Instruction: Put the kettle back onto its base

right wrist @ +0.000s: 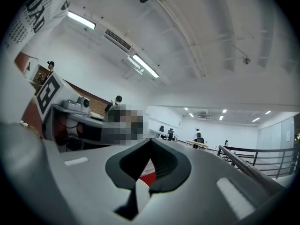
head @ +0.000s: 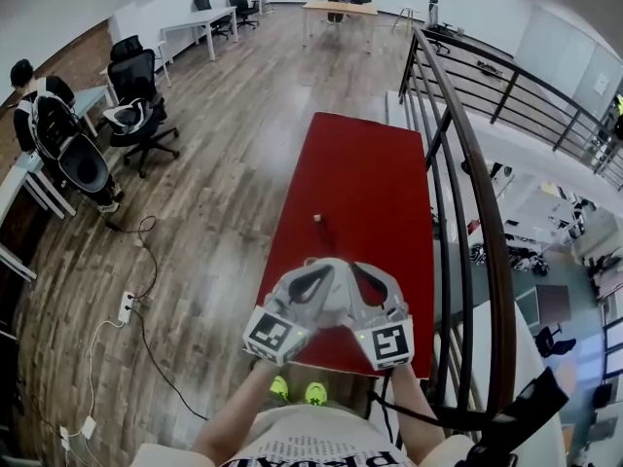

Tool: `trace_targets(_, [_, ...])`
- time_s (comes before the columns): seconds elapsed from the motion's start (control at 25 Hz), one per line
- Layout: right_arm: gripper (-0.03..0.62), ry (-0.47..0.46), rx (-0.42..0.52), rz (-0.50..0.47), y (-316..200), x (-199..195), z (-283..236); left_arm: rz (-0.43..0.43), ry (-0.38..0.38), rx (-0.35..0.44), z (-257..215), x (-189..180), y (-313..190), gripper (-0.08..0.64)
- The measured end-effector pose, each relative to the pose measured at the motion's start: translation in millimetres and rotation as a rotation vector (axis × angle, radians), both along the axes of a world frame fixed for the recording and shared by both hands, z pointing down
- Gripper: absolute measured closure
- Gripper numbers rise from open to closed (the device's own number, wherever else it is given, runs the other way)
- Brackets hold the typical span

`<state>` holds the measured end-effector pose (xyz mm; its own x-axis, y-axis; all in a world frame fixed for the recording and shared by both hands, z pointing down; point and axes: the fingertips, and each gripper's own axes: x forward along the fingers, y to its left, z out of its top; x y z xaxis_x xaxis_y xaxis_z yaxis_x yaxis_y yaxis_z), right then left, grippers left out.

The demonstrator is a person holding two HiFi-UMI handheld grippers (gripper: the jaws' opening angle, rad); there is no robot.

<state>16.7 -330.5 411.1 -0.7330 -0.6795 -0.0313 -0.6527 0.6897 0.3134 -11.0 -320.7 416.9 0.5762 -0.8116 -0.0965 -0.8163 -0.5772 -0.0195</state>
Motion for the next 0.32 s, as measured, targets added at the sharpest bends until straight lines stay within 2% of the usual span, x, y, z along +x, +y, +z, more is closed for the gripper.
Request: trace_targets(0.32, [0.584, 0.022, -0.008, -0.006, 4.5, -4.7, 1.8, -0.005, 0.002, -0.001, -2.8, -4.1, 5.8, 0.568])
